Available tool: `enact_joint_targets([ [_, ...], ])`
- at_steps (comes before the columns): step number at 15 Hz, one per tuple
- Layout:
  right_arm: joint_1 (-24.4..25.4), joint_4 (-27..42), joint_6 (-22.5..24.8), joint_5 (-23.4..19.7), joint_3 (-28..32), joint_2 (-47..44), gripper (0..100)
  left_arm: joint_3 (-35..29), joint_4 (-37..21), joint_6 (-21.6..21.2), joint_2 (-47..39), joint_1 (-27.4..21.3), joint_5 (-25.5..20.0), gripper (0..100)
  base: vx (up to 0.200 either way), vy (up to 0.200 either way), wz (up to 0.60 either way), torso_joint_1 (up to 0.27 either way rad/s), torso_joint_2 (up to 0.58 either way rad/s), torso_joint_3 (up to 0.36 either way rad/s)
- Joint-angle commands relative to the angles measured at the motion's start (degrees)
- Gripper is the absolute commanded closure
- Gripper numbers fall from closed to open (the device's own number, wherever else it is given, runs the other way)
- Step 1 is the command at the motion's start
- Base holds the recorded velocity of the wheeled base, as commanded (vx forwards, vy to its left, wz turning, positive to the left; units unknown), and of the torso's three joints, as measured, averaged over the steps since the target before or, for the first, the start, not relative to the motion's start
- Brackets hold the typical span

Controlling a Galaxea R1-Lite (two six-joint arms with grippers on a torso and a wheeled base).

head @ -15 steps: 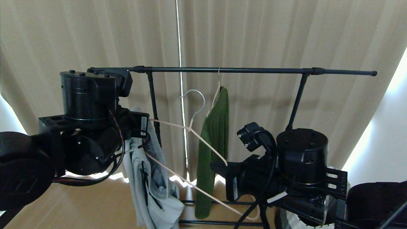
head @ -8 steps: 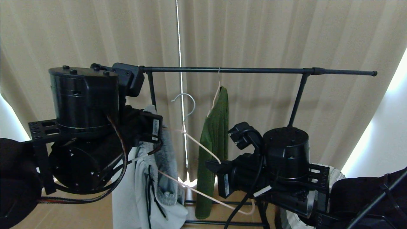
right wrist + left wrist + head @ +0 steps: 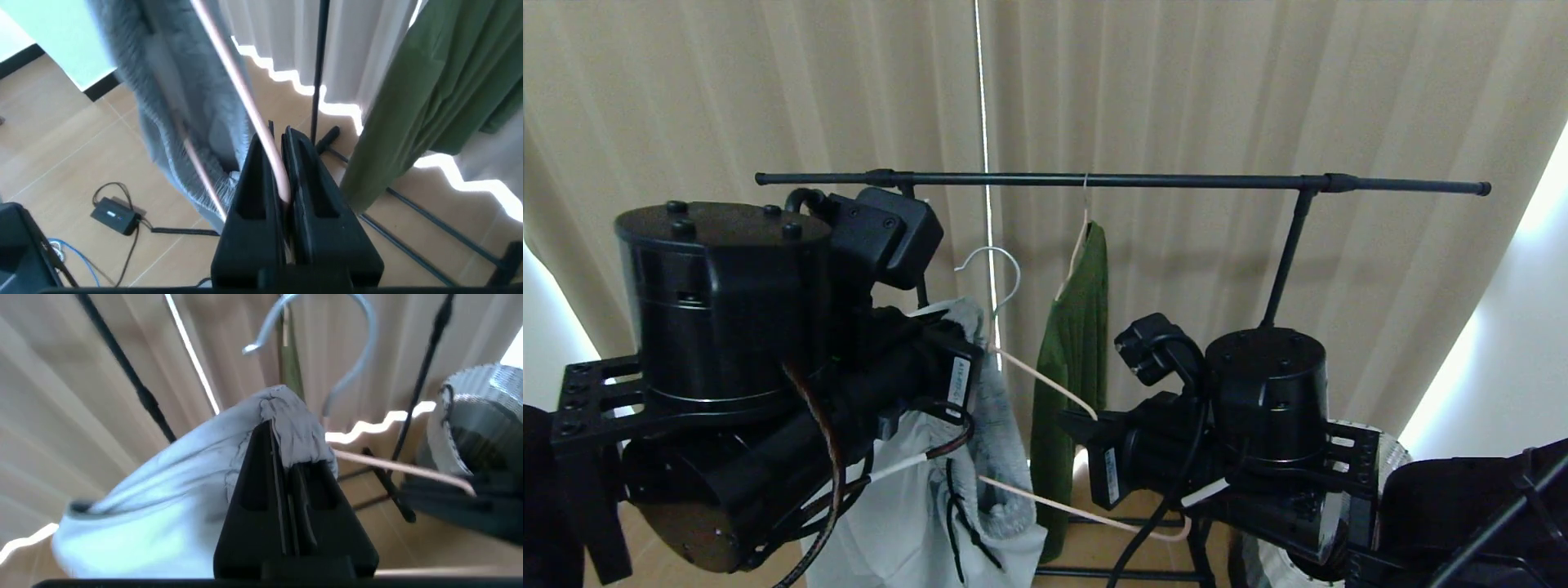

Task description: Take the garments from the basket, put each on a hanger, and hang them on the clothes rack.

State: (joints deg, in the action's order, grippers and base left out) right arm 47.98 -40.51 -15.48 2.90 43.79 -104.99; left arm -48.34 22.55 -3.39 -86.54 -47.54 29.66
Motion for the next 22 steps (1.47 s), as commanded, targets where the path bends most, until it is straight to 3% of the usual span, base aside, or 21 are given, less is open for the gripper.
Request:
enact_joint_targets([
  [1,-0.4,-0.5,0.1,0.2,-0.9,2.1,100,1.9,0.2,0.0,1.2,-0.1,0.0,100,0.000,0.000,0.00,0.000,0.00,0.000],
  [4,-1.0,-0.6,1.3,0.2,-2.6,5.2,100,4.9,0.3,-0.1,3.0,-0.2,-0.4,100,0.000,0.000,0.00,0.000,0.00,0.000],
  [6,-1.1,-0.8,1.4,0.2,-3.1,7.1,100,6.9,0.3,0.0,4.4,-0.2,-5.8,100,0.000,0.000,0.00,0.000,0.00,0.000],
  [10,-1.0,-0.8,1.5,0.1,-4.2,9.6,100,7.1,0.3,0.0,4.3,-1.1,-6.6,100,0.000,0.000,0.00,0.000,0.00,0.000],
  [11,-1.0,-0.8,1.5,0.1,-4.2,9.8,100,7.2,0.3,0.0,4.3,-1.3,-6.6,0,0.000,0.000,0.00,0.000,0.00,0.000],
  [16,-1.8,-0.8,1.7,0.1,-5.2,13.0,100,7.9,0.4,-0.2,5.2,-3.3,-6.8,0,0.000,0.000,0.00,0.000,0.00,0.000],
  [22,-10.8,-0.4,6.3,-0.5,-12.0,19.4,100,14.2,4.5,-3.1,10.2,-4.8,-6.8,0,0.000,0.000,0.00,0.000,0.00,0.000],
])
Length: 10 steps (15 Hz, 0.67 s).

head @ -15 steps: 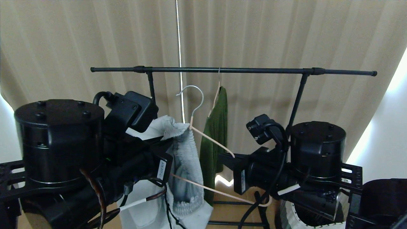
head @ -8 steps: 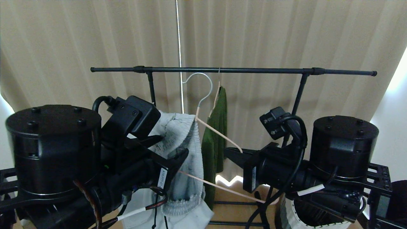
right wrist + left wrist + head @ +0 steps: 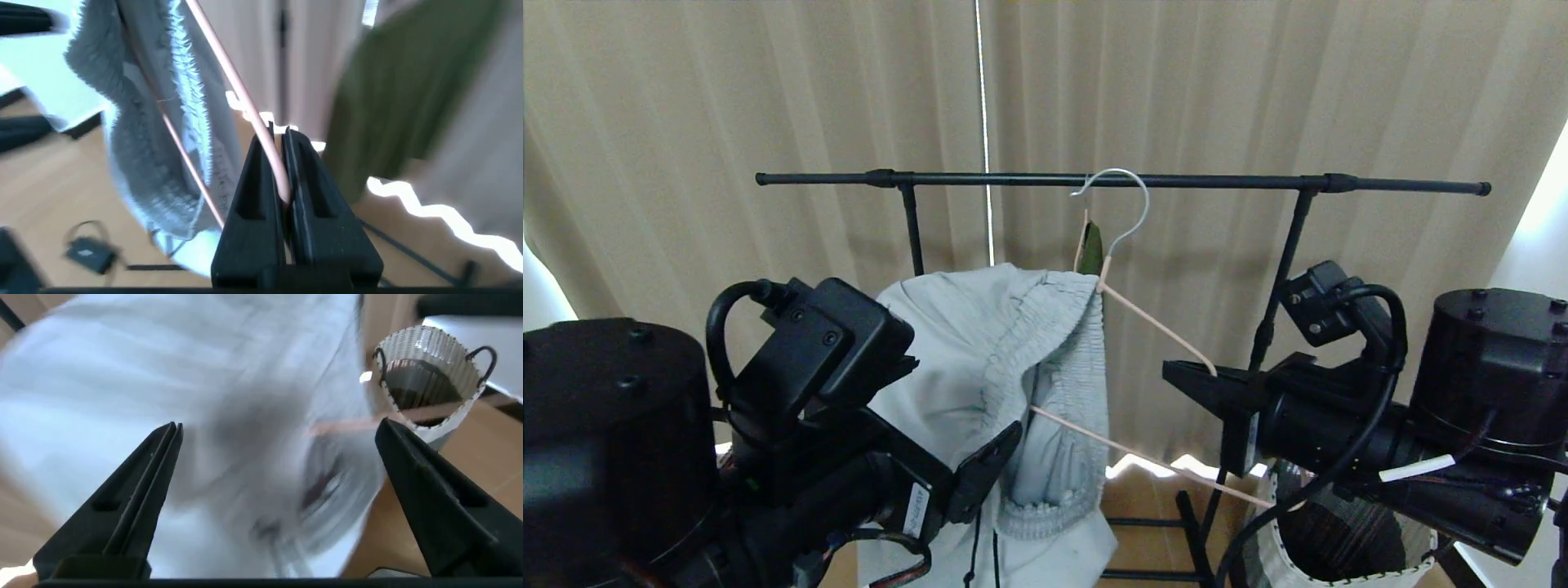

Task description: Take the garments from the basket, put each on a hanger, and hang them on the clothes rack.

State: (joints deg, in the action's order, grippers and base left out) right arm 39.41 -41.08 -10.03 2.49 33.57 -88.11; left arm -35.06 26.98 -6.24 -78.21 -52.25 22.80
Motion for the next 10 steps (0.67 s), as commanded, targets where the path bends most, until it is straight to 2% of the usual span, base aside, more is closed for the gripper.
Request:
enact_joint_targets([
  [1,-4.2,0.0,2.1,-0.2,-3.2,2.9,100,1.0,0.1,-0.4,2.0,-0.1,0.1,0,0.000,0.000,0.00,0.000,0.00,0.000],
  [3,-5.5,-0.1,3.0,-0.2,-4.8,4.0,100,0.6,0.2,-1.4,2.2,0.0,0.1,0,0.000,0.000,0.00,0.000,0.00,0.000],
  [6,-6.4,0.2,3.2,-1.9,-6.4,6.0,100,0.9,2.8,-6.2,2.0,3.7,0.0,0,0.000,0.000,0.00,0.000,0.00,0.000],
  [8,-9.0,0.1,6.5,-4.7,-7.1,6.2,100,0.3,3.4,-6.5,2.4,6.1,-6.1,0,0.000,0.000,0.00,0.000,0.00,0.000],
  [9,-9.7,0.2,7.5,-6.7,-7.2,6.0,100,-0.7,3.3,-6.6,3.6,8.1,-11.4,0,0.000,0.000,0.00,0.000,0.00,0.000],
  [10,-9.7,0.1,7.5,-7.7,-7.1,5.9,100,-1.0,3.3,-6.7,4.3,9.1,-13.7,0,0.000,0.000,0.00,0.000,0.00,0.000],
])
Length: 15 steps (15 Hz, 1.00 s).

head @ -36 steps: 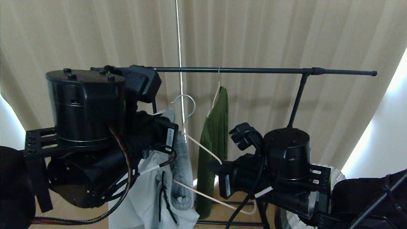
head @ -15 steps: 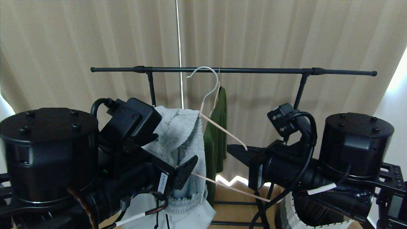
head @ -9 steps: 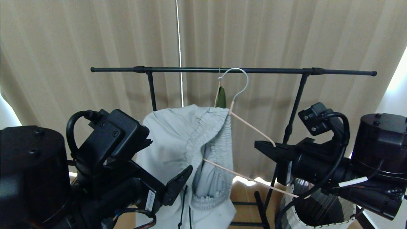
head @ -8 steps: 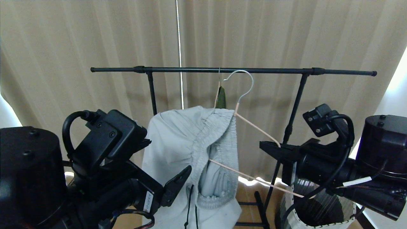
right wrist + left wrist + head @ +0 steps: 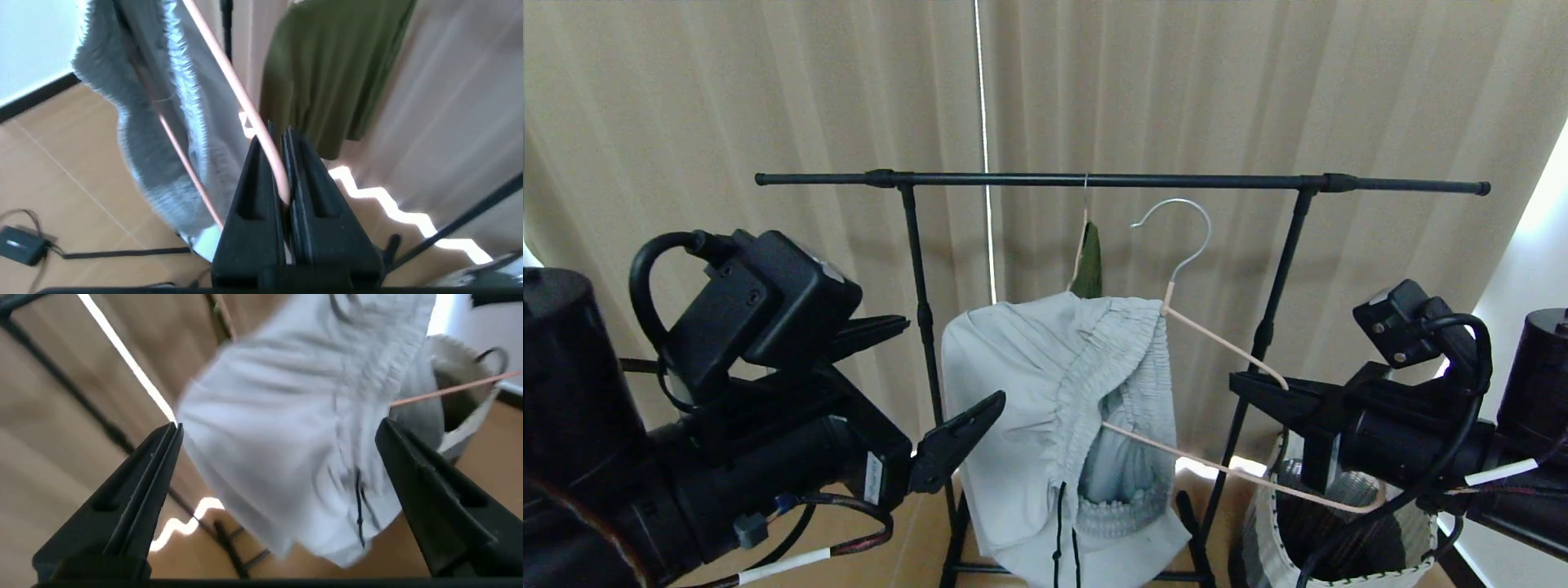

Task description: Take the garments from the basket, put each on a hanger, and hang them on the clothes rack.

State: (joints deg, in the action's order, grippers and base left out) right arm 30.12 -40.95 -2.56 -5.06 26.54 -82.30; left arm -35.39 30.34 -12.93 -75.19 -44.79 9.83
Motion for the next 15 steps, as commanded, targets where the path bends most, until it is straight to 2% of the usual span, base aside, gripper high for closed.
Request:
enact_joint_targets([
  [1,-0.4,-0.2,0.0,-1.2,-0.1,-0.1,100,-0.6,0.0,-0.7,1.7,3.6,-3.6,0,0.000,0.000,0.00,0.000,0.00,0.000],
  [2,-0.4,-0.3,0.1,-2.3,0.0,-0.3,100,-0.6,0.0,-2.5,1.9,5.8,-6.9,0,0.000,0.000,0.00,0.000,0.00,0.000],
  [4,-0.4,-0.3,0.1,-3.8,0.0,-0.6,100,-0.6,0.1,-6.1,1.6,7.9,-10.4,0,0.000,0.000,0.00,0.000,0.00,0.000],
  [5,-0.4,-0.4,0.1,-4.5,0.4,-0.8,100,-0.3,0.9,-9.3,1.5,8.1,-11.1,0,0.000,0.000,0.00,0.000,0.00,0.000],
  [7,-0.3,-0.4,0.2,-5.1,0.6,-1.2,100,0.1,2.4,-10.8,0.7,8.0,-11.2,0,0.000,0.000,0.00,0.000,0.00,0.000],
  [10,-0.2,-2.7,3.5,-6.5,0.4,-3.5,100,0.1,4.6,-12.8,-2.2,8.0,-11.2,0,0.000,0.000,0.00,0.000,0.00,0.000],
  [14,1.0,-4.6,3.8,-6.5,0.3,-4.4,100,-0.2,4.6,-19.5,-5.3,7.5,-11.3,0,0.000,0.000,0.00,0.000,0.00,0.000],
  [15,1.5,-4.6,3.8,-6.5,0.1,-4.4,100,-0.9,4.7,-19.8,-6.4,6.7,-11.3,0,0.000,0.000,0.00,0.000,0.00,0.000],
])
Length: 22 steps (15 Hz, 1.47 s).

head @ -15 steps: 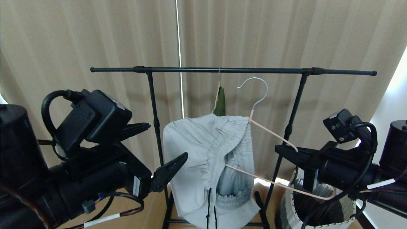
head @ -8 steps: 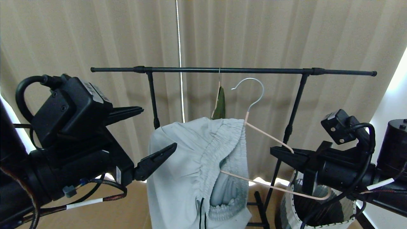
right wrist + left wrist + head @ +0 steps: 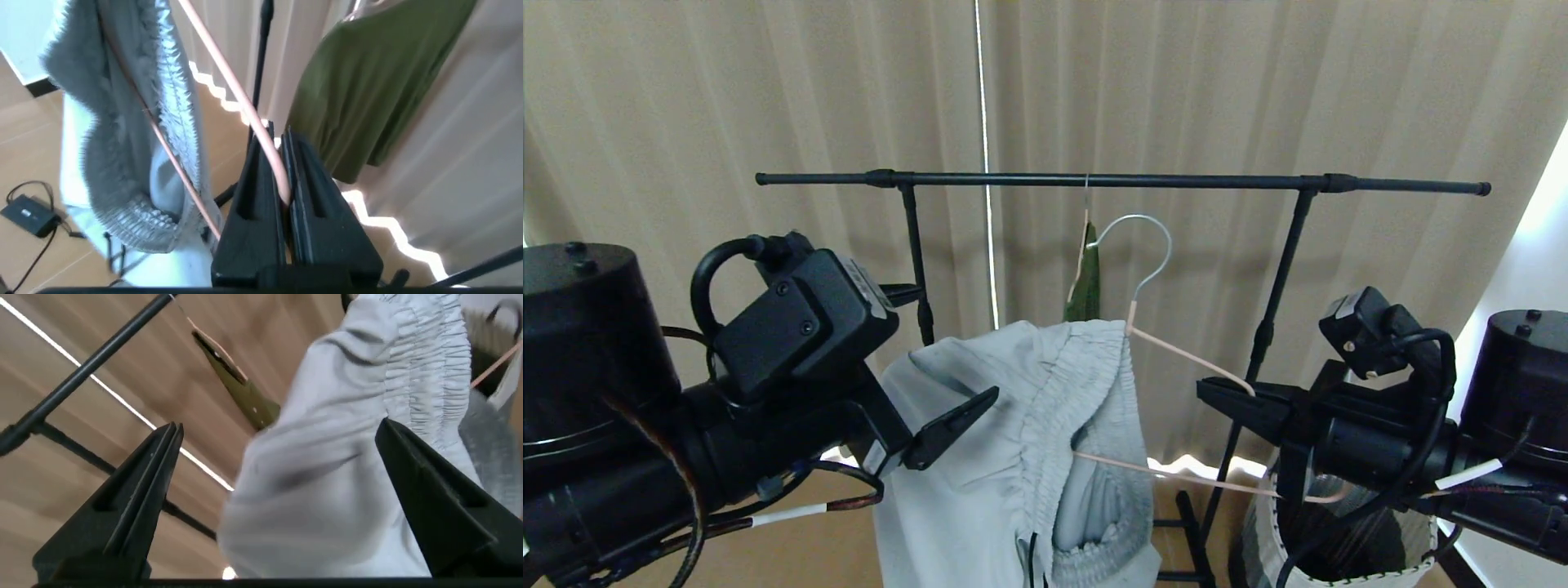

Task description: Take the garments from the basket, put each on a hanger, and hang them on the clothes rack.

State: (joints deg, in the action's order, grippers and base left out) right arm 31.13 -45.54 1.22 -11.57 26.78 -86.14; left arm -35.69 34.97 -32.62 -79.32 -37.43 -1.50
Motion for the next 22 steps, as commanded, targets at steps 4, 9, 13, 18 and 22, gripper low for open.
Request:
enact_joint_targets([
  [4,2.1,-2.8,0.3,-3.5,-1.6,0.0,100,-3.9,0.1,-0.2,-6.5,-0.6,0.0,0,0.000,0.000,0.00,0.000,0.00,0.000],
  [9,2.1,-8.4,2.6,-8.4,-5.2,-0.1,100,-4.0,0.2,-0.2,-6.9,-0.8,-0.1,0,0.000,0.000,0.00,0.000,0.00,0.000],
  [13,2.1,-8.4,2.9,-9.0,-5.2,-0.1,100,-3.8,0.1,-0.2,-6.8,-0.9,-2.1,0,0.000,0.000,0.00,0.000,0.00,0.000],
  [18,2.1,-8.8,2.9,-9.5,-5.2,-0.2,100,-3.2,0.2,-0.2,-6.5,-0.9,-4.4,100,0.000,0.000,0.00,0.000,0.00,0.000],
  [22,1.8,-8.8,2.8,-9.4,-5.2,-0.1,100,-0.7,4.9,0.1,-7.0,-0.7,-5.1,100,0.000,0.000,0.00,0.000,0.00,0.000],
])
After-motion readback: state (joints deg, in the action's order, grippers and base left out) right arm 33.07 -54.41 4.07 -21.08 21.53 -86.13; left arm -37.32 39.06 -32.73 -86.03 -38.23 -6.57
